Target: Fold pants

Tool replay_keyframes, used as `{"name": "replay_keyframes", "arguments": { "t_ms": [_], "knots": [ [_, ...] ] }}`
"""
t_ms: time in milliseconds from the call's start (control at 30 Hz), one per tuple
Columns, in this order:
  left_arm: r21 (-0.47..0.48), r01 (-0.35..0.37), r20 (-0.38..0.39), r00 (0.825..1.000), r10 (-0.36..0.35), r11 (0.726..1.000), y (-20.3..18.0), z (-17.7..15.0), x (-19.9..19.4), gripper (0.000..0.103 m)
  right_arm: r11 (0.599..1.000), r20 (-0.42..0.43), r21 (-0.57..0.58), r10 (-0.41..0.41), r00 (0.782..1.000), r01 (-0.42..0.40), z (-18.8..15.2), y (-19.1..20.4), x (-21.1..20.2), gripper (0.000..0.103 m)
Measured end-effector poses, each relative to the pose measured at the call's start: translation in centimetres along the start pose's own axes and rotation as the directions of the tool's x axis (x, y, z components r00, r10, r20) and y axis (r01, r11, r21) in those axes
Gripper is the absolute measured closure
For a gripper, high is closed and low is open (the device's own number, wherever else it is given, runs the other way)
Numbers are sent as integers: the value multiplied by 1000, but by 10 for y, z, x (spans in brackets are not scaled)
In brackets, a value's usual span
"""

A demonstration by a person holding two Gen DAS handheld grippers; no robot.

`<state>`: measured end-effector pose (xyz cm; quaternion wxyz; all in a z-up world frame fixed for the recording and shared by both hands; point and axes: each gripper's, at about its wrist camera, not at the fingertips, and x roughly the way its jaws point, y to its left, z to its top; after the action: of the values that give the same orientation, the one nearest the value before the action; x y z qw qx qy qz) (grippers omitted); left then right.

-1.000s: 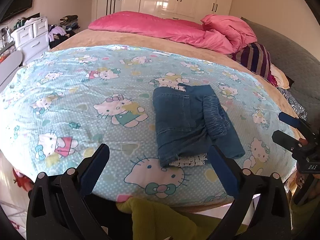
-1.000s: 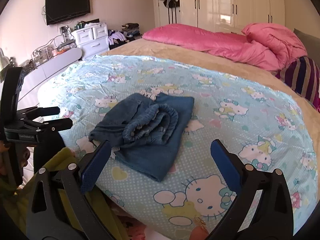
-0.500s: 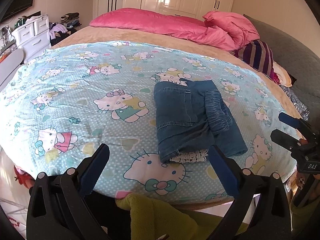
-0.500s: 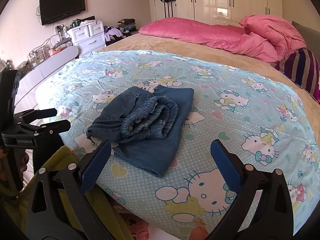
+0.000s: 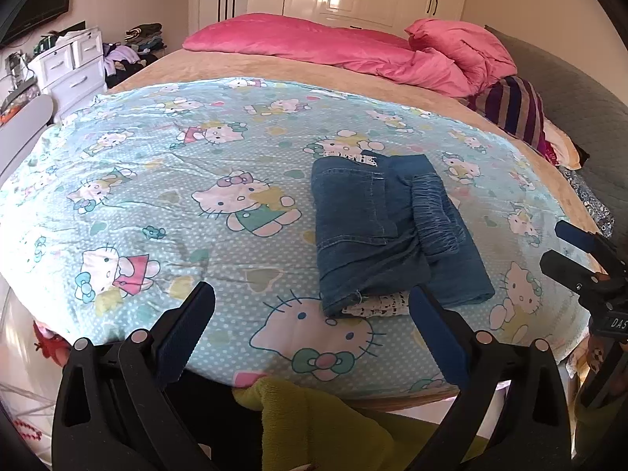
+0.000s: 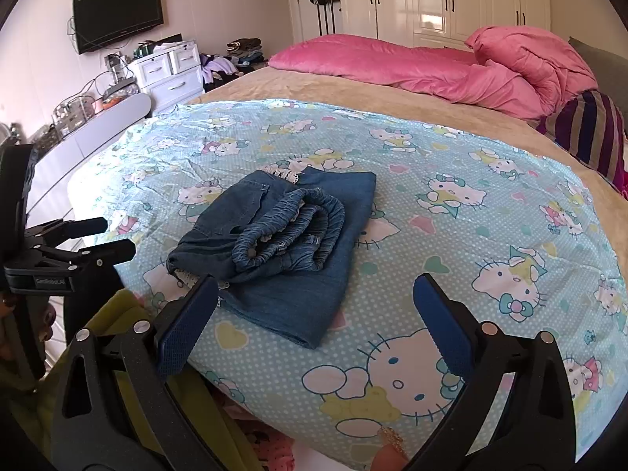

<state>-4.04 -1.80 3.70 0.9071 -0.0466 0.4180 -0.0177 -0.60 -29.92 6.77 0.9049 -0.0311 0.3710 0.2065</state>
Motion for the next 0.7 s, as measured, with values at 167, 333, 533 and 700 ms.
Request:
{"name": "replay_keyframes", "arguments": {
  "t_ms": [167,333,533,700],
  "knots": [
    [-3,-10,-6,1000,10,1000,1,0,1,4,1000,-4,7,-4,1000,4,-2,-1,1,9],
    [-3,-38,-15,999,37,999,1,0,2,4,1000,-5,9,-4,1000,4,-3,-1,2,9],
    [6,-38,-16,999,39,999,-2,-1,0,4,1000,-6,9,-5,1000,5,-4,0,2,9],
    [6,-46,-21,999,46,999,-2,-1,1,4,1000,-4,9,-5,1000,5,-4,0,2,9]
  ]
}}
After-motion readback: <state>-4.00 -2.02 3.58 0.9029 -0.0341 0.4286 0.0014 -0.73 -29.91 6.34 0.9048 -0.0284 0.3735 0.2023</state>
